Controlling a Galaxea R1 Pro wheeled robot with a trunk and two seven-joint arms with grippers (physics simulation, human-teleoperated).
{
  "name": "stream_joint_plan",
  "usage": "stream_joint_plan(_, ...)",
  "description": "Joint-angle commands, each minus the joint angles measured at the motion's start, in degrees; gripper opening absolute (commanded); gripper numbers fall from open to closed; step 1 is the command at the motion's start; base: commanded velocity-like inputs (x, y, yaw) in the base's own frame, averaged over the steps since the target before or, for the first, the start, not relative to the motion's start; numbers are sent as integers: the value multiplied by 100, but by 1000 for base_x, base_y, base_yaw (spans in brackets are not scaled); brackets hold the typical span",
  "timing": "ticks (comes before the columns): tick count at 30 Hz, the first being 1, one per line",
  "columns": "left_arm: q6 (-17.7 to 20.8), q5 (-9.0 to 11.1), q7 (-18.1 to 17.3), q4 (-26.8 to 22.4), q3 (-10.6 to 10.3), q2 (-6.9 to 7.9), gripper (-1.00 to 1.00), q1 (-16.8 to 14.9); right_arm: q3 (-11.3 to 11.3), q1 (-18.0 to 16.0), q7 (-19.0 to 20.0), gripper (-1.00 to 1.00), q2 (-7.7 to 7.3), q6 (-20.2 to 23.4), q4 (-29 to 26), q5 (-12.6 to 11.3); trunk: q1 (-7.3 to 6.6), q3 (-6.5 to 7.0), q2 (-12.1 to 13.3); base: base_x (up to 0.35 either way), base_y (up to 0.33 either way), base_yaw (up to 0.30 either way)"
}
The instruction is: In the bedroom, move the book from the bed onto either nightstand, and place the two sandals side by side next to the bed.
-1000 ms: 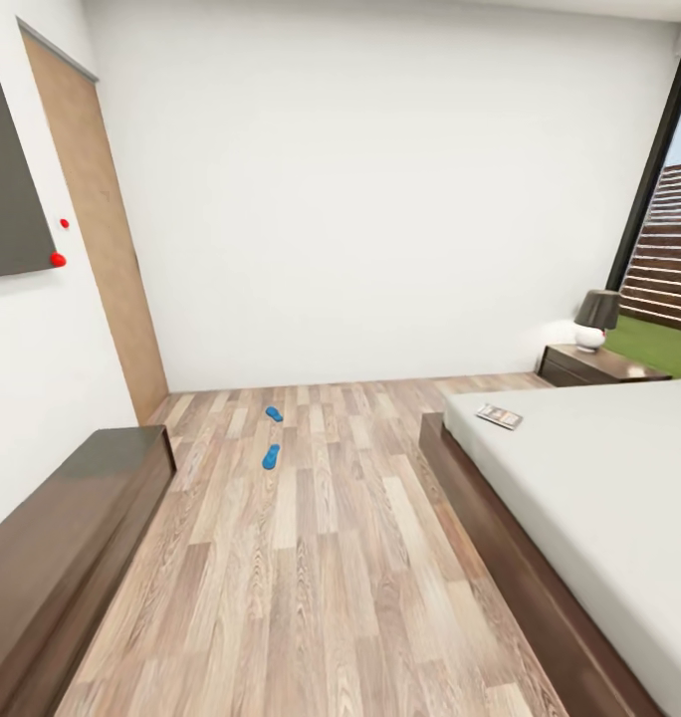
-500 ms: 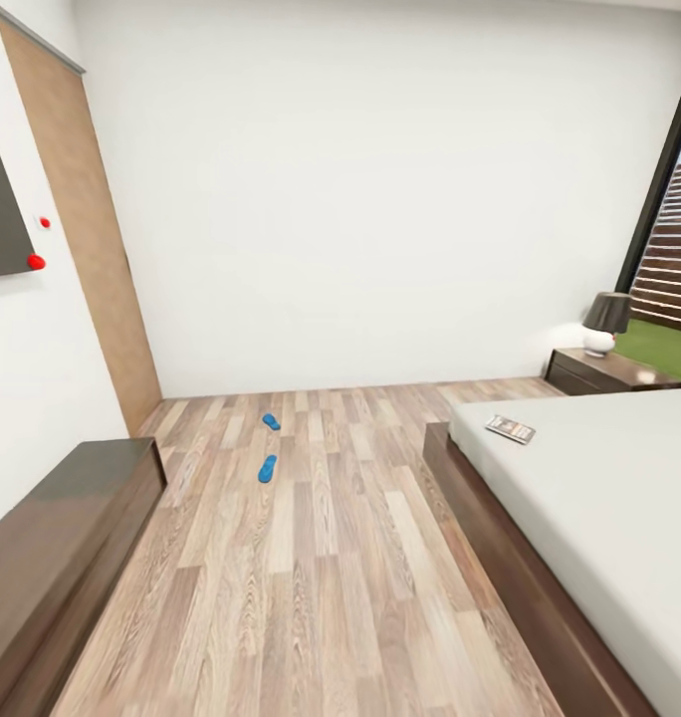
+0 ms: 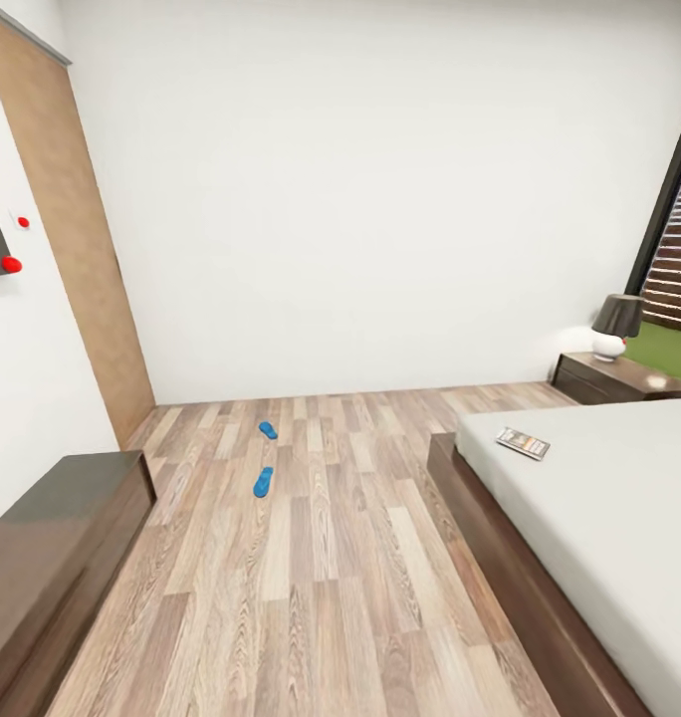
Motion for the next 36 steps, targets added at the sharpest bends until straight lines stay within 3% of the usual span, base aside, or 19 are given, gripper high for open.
stream_joint_plan(1,-14,11,0,-6,4,3,100,0,-5,-3,22,100,-4,-20,-64,-2,3,-5,-2,268,0,0)
stream_joint_plan(18,-38,36,-12,-1,30,54,100,1,-8,-3,38,100,-12,-29,-153,-3,3,-5,-2,181,14,0)
stream_joint_plan(36,-40,37,-12,-1,30,60,100,1,-8,-3,38,100,-11,-29,-153,-3,3,-5,-2,282,105,0)
